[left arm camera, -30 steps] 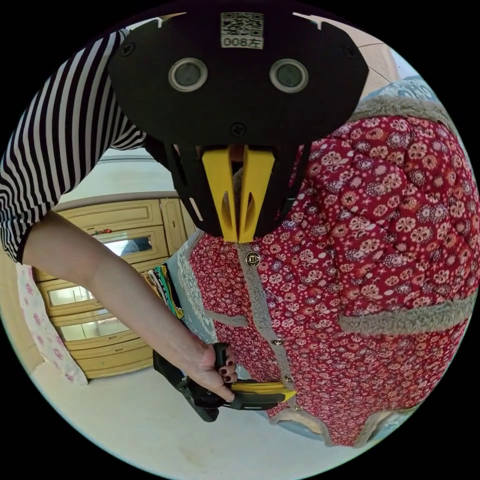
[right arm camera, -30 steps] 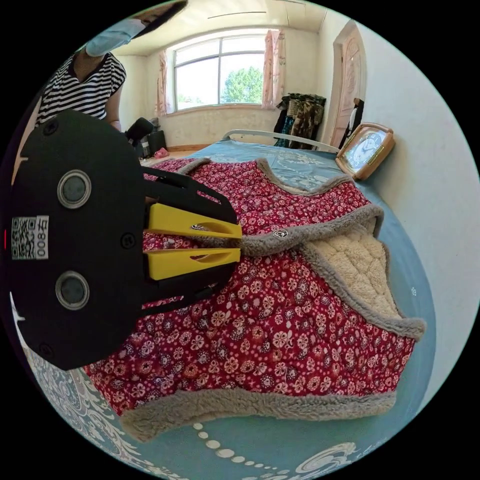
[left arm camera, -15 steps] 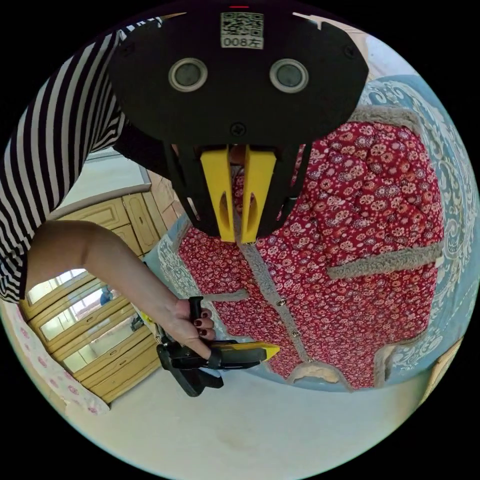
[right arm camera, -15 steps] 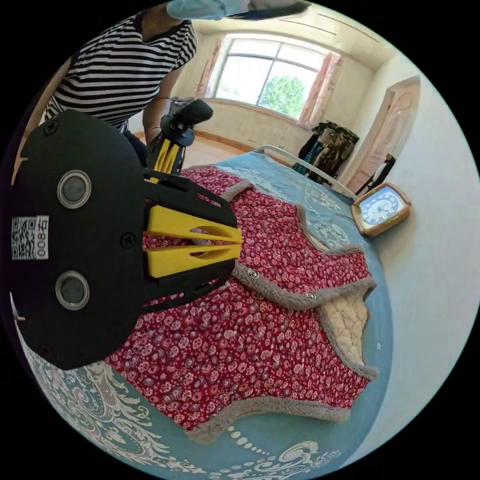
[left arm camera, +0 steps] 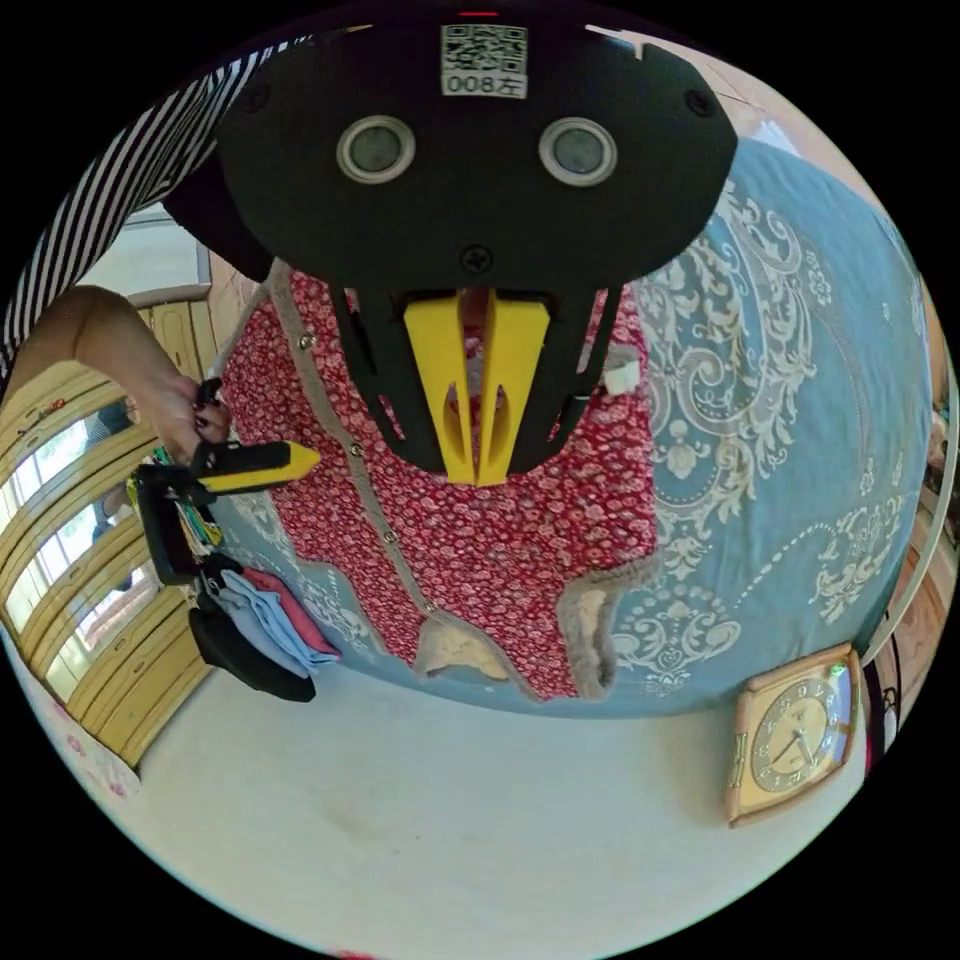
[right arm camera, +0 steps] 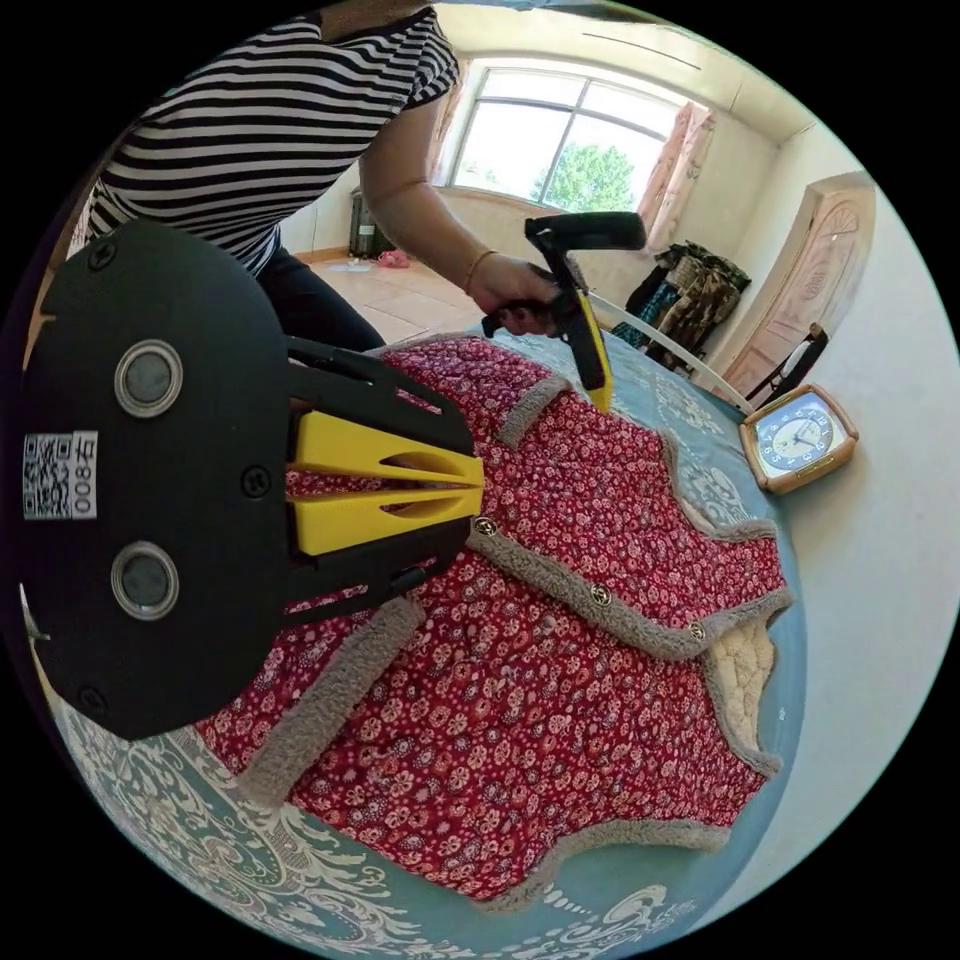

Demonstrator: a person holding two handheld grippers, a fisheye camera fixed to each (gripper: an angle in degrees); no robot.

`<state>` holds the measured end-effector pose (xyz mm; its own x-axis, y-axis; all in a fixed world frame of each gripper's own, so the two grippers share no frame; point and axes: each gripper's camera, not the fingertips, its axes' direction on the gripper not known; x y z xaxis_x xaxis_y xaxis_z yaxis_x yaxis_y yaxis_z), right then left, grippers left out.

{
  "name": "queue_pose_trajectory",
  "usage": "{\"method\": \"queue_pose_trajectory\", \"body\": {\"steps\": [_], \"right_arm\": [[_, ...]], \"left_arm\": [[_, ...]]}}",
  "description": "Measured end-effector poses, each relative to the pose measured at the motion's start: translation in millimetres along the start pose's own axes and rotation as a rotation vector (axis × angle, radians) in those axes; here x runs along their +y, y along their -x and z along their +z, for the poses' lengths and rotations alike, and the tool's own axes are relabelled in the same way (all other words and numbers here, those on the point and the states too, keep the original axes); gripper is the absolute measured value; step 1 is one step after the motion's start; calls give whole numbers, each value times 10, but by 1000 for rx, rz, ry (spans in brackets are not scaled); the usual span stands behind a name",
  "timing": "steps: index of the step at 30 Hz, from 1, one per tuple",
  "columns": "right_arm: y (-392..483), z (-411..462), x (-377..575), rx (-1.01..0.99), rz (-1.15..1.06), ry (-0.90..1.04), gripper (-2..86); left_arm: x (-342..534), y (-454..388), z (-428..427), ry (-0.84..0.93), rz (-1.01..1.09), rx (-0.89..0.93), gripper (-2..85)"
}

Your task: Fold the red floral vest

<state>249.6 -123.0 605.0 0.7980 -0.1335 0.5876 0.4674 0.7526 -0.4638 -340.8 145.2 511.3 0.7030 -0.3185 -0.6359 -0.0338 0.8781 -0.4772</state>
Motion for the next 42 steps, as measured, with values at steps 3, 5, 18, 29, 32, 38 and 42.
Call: {"method": "queue_pose_trajectory", "body": {"steps": [3,5,18,29,32,38,42], "right_arm": [[-19,320,36,24,13,106,0],[-98,402,18,0,41,86,0],[-77,-163,523,-45,96,-71,1],[-51,-285,987,72,183,-30,1],[-218,-468,1284,134,273,-68,1],[-687,-542,1661,-68,469,-152,1],[-725,-921,1444,5,396,-238,1]], "left_arm": [[-279,298,251,67,-67,-90,2],[-371,472,409,132,-92,-169,2],[223,64,-520,-20,-76,53,3],[624,-311,-800,134,-88,83,2],[660,-388,-930,155,-59,50,2],[768,-43,-759,255,-256,149,1],[528,-85,-991,183,-184,117,1]]}}
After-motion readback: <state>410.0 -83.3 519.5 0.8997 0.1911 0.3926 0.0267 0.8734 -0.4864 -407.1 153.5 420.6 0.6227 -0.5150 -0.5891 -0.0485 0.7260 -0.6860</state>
